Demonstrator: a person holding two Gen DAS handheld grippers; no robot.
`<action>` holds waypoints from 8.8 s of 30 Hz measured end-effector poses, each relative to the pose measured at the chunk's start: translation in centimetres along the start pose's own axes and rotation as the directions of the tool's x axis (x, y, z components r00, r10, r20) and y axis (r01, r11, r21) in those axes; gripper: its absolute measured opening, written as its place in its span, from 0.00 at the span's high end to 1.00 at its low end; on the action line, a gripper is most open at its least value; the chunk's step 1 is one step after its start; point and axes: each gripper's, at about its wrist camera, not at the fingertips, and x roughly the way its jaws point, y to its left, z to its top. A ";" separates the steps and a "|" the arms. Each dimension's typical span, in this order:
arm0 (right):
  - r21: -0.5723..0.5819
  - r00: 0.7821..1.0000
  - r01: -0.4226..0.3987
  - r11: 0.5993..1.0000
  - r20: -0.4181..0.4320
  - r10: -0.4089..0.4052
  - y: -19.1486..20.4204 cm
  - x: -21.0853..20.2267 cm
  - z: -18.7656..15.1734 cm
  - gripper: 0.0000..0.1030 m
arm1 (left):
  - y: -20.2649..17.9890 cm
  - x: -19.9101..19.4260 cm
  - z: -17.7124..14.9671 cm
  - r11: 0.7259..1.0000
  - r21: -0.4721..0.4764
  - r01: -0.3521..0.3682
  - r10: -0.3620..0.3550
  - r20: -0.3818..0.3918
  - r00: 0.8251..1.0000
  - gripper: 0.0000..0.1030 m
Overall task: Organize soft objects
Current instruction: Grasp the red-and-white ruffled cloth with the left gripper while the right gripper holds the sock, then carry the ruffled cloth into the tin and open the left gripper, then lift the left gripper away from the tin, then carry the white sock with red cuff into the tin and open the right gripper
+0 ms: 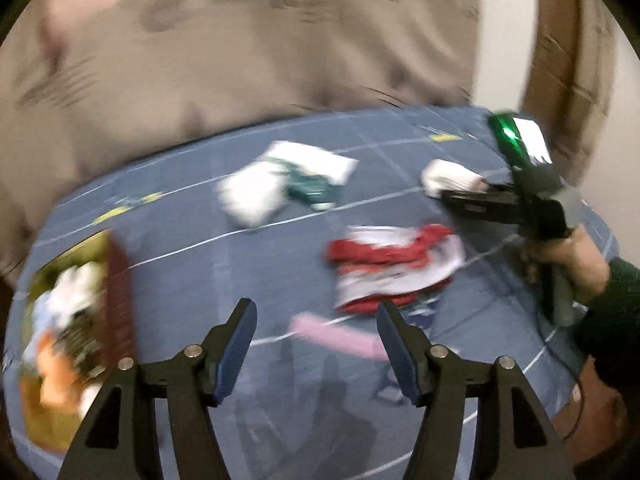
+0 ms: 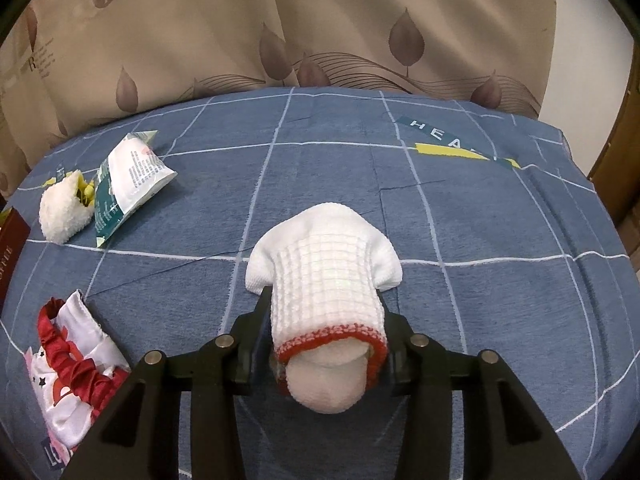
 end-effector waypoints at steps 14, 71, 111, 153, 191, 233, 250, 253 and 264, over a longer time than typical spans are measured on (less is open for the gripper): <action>-0.012 1.000 0.000 1.000 -0.003 0.000 0.4 0.0 0.1 0.54 | -7.8 9.1 2.6 0.992 0.114 0.046 -0.035 -0.101 0.994 0.34; -0.012 1.000 0.003 1.000 -0.003 -0.003 0.5 0.1 0.2 0.54 | 9.4 -2.2 1.0 0.929 -0.347 -0.127 0.132 -0.009 0.991 0.81; -0.015 1.000 0.007 1.000 -0.002 -0.007 0.4 0.1 0.1 0.54 | 24.4 -3.2 -1.9 0.777 -0.398 -0.487 0.477 -0.131 0.869 0.78; -0.022 1.000 0.020 1.000 -0.003 -0.020 0.3 0.1 0.1 0.53 | 18.8 -11.4 -12.2 0.794 -0.452 -0.406 0.457 0.004 0.889 0.45; -0.107 0.999 -0.047 0.993 0.011 0.049 6.9 -2.1 -0.4 0.72 | 21.8 -14.1 -17.2 0.681 -0.646 -0.345 0.451 -0.001 0.893 0.44; -0.553 0.861 -0.468 0.689 -0.110 0.496 39.5 -11.1 -4.3 0.72 | 22.5 -14.3 -17.6 0.641 -0.660 -0.392 0.491 -0.040 0.870 0.44; -0.554 0.880 -0.448 0.702 -0.134 0.456 42.1 -7.9 -4.9 0.54 | 21.8 -13.8 -17.4 0.655 -0.629 -0.419 0.506 -0.046 0.861 0.44; -0.546 0.866 -0.461 0.699 -0.105 0.489 41.4 -8.7 -4.9 0.35 | 21.7 -13.6 -17.5 0.657 -0.626 -0.419 0.504 -0.048 0.863 0.44; -0.529 0.832 -0.490 0.693 -0.047 0.552 39.0 -11.8 -4.3 0.25 | 21.7 -13.6 -17.4 0.659 -0.622 -0.423 0.505 -0.050 0.861 0.44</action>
